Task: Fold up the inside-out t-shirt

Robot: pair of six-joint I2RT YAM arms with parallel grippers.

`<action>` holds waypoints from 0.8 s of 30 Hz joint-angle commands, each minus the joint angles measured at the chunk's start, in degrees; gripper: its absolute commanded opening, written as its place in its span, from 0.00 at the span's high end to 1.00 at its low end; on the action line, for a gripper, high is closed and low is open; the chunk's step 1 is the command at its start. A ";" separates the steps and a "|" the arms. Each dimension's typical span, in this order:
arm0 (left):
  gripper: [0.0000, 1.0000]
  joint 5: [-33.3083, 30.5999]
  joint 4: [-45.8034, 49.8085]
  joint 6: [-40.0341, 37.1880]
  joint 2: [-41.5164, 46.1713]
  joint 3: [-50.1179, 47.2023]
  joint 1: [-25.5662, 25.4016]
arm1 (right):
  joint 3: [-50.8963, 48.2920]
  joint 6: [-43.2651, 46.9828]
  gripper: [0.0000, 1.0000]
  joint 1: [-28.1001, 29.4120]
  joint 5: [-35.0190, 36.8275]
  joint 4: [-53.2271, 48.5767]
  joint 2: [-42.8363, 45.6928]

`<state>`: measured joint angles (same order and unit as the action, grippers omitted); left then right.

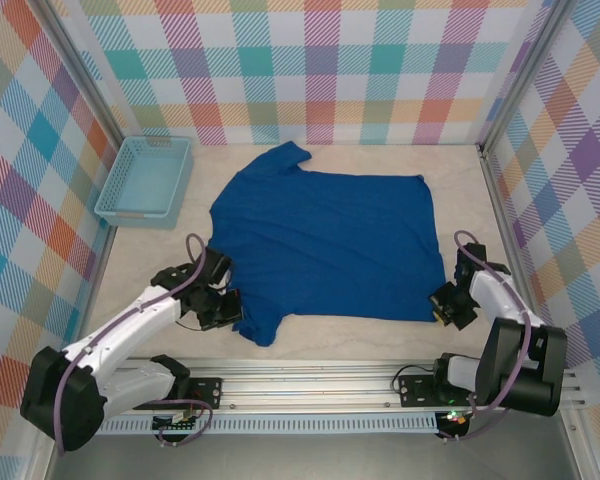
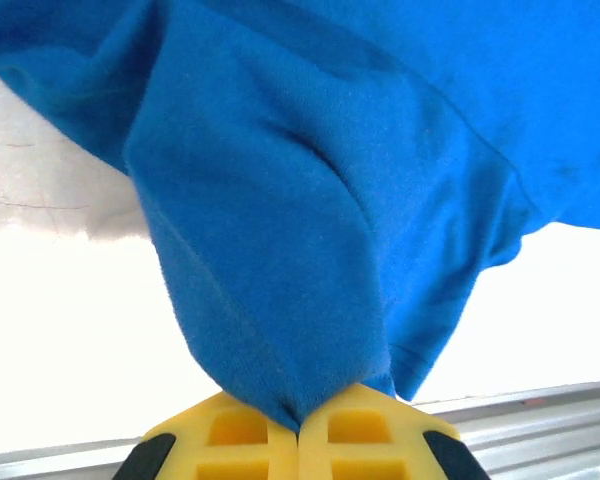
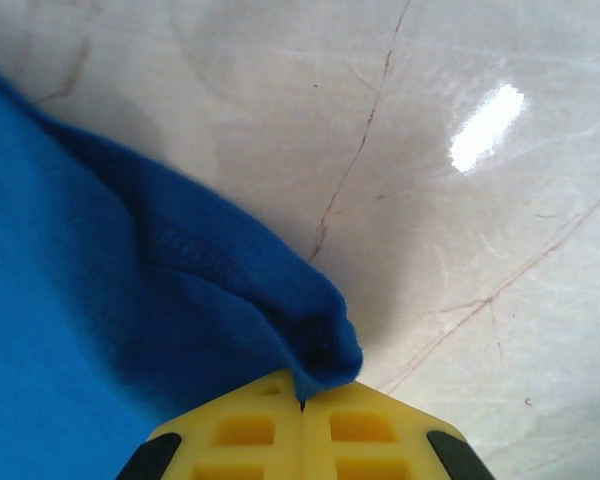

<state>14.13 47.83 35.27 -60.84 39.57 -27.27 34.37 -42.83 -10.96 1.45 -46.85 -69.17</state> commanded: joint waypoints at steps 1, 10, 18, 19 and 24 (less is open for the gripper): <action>1.00 5.09 5.23 -0.73 1.91 3.29 3.93 | 1.33 0.82 1.00 -0.55 0.30 -3.10 4.33; 1.00 17.07 1.32 -5.20 -8.88 14.93 15.21 | 13.49 7.64 1.00 -0.56 -3.29 -0.02 -4.00; 1.00 12.11 -5.83 -6.09 -25.72 31.66 21.20 | 27.69 11.79 1.00 0.24 -7.96 7.00 -23.52; 1.00 11.07 -6.66 -5.99 -28.20 33.95 21.16 | 29.62 12.74 1.00 0.66 -8.23 7.23 -26.15; 1.00 9.16 -7.08 -6.37 -39.71 43.55 21.46 | 38.35 16.05 1.00 2.39 -7.92 5.76 -34.20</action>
<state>25.34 41.30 30.30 -96.84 79.46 -6.55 68.86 -30.22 -9.50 -5.26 -40.69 -101.32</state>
